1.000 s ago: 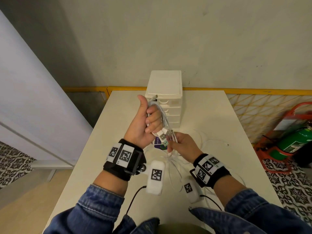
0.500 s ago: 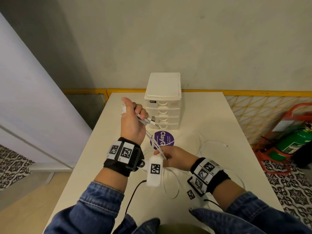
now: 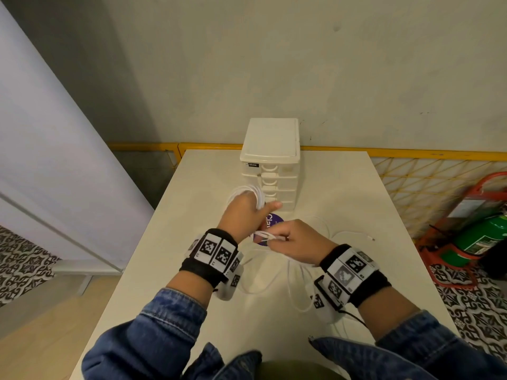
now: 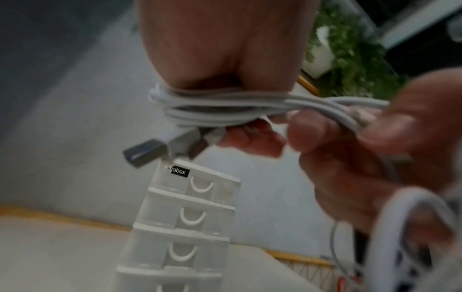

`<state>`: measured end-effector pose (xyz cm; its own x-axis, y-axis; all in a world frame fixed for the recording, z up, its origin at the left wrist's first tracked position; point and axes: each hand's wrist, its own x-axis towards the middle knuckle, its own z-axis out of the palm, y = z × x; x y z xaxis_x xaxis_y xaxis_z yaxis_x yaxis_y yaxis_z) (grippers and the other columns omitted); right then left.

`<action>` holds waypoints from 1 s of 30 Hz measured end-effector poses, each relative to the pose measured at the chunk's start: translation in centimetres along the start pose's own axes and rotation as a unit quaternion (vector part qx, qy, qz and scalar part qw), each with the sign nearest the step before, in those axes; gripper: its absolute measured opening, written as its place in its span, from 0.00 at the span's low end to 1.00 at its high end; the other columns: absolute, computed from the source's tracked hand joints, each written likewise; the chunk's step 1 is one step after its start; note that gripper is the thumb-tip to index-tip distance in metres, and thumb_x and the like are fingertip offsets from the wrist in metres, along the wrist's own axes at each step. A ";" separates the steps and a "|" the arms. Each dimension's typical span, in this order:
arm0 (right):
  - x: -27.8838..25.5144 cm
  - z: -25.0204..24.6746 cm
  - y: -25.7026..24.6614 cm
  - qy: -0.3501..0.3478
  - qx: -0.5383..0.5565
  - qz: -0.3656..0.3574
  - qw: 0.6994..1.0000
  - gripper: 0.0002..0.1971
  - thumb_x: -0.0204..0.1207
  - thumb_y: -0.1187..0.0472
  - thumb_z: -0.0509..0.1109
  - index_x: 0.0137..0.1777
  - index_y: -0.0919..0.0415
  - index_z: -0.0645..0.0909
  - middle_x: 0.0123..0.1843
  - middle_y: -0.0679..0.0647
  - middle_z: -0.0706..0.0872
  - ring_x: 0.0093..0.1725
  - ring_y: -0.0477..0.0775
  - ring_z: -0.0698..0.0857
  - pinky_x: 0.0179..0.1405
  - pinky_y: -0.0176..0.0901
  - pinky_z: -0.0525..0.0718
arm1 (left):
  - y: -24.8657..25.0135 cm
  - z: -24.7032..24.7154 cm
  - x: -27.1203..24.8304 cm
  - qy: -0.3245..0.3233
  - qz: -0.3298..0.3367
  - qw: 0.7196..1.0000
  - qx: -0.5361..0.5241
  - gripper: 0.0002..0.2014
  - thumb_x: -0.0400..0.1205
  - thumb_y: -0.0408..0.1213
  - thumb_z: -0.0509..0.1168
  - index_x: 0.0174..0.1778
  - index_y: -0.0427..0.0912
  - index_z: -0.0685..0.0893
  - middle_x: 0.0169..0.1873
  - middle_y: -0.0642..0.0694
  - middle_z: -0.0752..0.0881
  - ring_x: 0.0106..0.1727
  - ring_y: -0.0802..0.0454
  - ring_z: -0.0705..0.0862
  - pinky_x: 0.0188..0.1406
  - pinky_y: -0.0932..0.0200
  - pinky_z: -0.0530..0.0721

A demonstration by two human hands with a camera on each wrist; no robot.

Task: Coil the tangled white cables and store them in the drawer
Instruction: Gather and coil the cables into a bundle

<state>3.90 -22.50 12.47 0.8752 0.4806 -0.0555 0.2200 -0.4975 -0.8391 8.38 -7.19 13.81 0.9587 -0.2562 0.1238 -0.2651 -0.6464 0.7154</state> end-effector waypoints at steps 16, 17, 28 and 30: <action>-1.0 -2.1 3.6 0.018 0.036 0.055 0.998 0.21 0.64 0.38 0.72 0.45 0.54 0.87 0.40 0.57 0.87 0.39 0.44 0.80 0.48 0.39 0.75 | 0.8 -1.7 -0.8 -0.303 -0.045 0.947 -0.092 0.13 0.69 0.39 0.79 0.35 0.37 0.82 0.25 0.40 0.75 0.21 0.53 0.70 0.19 0.64 0.69; -1.0 -2.2 3.6 0.027 0.047 0.057 0.997 0.16 0.68 0.42 0.73 0.48 0.52 0.88 0.43 0.53 0.89 0.43 0.44 0.82 0.52 0.38 0.76 | 0.6 -1.8 -0.7 -0.293 -0.049 0.951 -0.084 0.13 0.70 0.40 0.79 0.35 0.37 0.82 0.24 0.42 0.75 0.20 0.53 0.70 0.19 0.64 0.69; -1.2 -2.7 2.3 0.099 0.213 0.029 0.972 0.18 0.72 0.44 0.65 0.51 0.55 0.87 0.44 0.54 0.90 0.43 0.41 0.86 0.48 0.29 0.81 | -1.1 -2.5 -0.6 -0.135 -0.087 0.979 -0.124 0.19 0.77 0.44 0.72 0.26 0.37 0.79 0.17 0.43 0.75 0.16 0.51 0.69 0.18 0.64 0.68; -1.2 -2.6 2.5 0.109 0.200 0.030 0.973 0.12 0.72 0.48 0.71 0.48 0.53 0.88 0.45 0.54 0.90 0.46 0.44 0.87 0.52 0.32 0.82 | -1.5 -2.6 -0.5 -0.117 -0.106 0.977 -0.147 0.18 0.78 0.43 0.71 0.26 0.37 0.77 0.16 0.46 0.73 0.16 0.51 0.67 0.18 0.63 0.65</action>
<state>4.56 -26.20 11.81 0.9617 0.2723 -0.0317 0.0182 -0.1789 -0.9837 8.58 -4.27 14.50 0.9301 -0.3184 -0.1833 0.0096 -0.4777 0.8785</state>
